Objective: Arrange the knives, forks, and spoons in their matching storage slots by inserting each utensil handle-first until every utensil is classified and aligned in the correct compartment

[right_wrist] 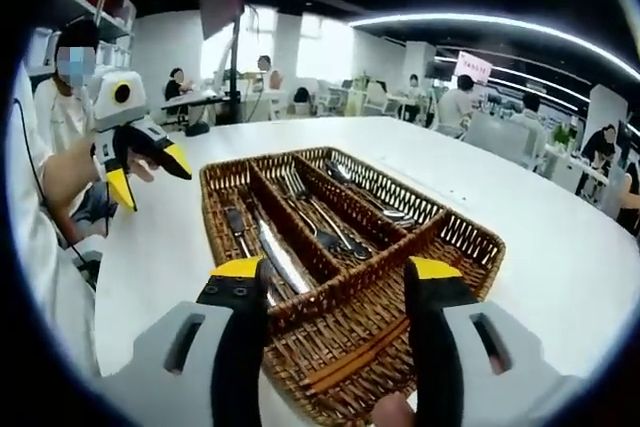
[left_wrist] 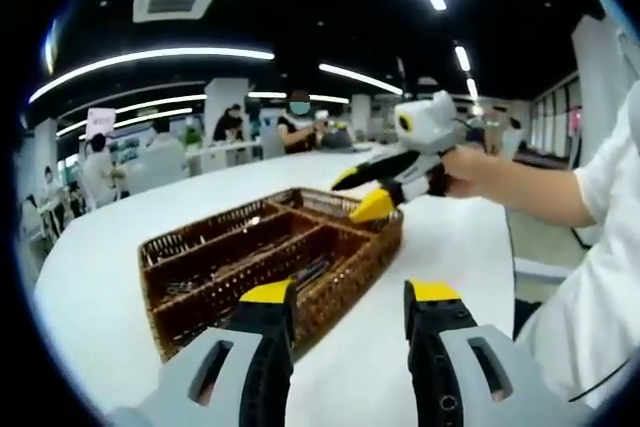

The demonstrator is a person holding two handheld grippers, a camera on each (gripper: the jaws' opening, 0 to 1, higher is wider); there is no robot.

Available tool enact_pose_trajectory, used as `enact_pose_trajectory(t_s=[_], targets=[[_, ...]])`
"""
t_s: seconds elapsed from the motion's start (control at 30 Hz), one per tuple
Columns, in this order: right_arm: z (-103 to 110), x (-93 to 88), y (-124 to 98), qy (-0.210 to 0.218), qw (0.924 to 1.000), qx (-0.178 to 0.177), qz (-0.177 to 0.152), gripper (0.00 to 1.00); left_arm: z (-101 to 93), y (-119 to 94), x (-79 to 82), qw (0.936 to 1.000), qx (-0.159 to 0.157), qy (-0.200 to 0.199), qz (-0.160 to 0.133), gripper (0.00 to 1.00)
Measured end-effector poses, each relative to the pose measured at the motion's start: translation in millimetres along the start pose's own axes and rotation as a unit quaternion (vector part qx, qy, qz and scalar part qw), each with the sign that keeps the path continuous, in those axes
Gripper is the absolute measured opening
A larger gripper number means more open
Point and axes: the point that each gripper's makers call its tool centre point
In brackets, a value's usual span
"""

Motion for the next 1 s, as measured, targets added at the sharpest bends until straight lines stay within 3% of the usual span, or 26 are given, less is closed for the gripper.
enact_pose_trajectory(t_s=[0.6,1.0], targets=[[11,7.0,-11,0.033,0.9989,-0.001,-0.032,0.76,-0.3,-8,3.6,0.9999,0.012,0.006,0.002,0.48],[21,10.2,-21,0.039,0.9985,-0.011,-0.036,0.87,-2.2,-13,1.6,0.9997,0.021,0.004,0.006,0.55]])
Point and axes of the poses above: the point that each gripper's makers call its tool centre point, and the gripper's own axes: y roughly forward along the fingers, z roughly to its left, x roughly out of its top, and after that the axes turned 3 degrees about z, right-handed
